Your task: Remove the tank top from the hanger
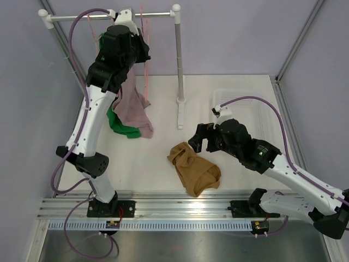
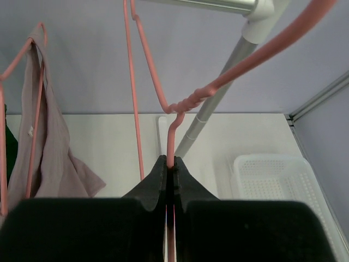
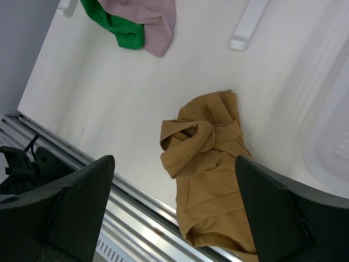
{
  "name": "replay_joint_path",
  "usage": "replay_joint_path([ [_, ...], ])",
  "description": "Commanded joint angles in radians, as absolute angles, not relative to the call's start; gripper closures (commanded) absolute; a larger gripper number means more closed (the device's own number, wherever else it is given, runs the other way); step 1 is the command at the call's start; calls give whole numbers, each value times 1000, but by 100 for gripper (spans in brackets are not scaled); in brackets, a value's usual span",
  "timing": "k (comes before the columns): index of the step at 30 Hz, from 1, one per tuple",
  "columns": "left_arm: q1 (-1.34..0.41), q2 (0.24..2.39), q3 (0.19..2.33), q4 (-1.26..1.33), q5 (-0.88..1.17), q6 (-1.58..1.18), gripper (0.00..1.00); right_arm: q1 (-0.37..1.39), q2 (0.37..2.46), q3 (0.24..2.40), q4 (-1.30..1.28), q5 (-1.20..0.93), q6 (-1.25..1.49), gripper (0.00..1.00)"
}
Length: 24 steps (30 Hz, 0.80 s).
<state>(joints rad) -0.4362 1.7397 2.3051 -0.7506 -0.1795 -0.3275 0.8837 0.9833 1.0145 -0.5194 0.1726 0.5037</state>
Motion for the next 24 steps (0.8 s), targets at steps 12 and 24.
replay_joint_path([
  [12,-365,1945,2434,-531,-130,-291,100,893,900,920,-440,164,502,0],
  [24,-330,1962,2398,-532,-45,-336,100,893,1020,925,-449,66,460,1],
])
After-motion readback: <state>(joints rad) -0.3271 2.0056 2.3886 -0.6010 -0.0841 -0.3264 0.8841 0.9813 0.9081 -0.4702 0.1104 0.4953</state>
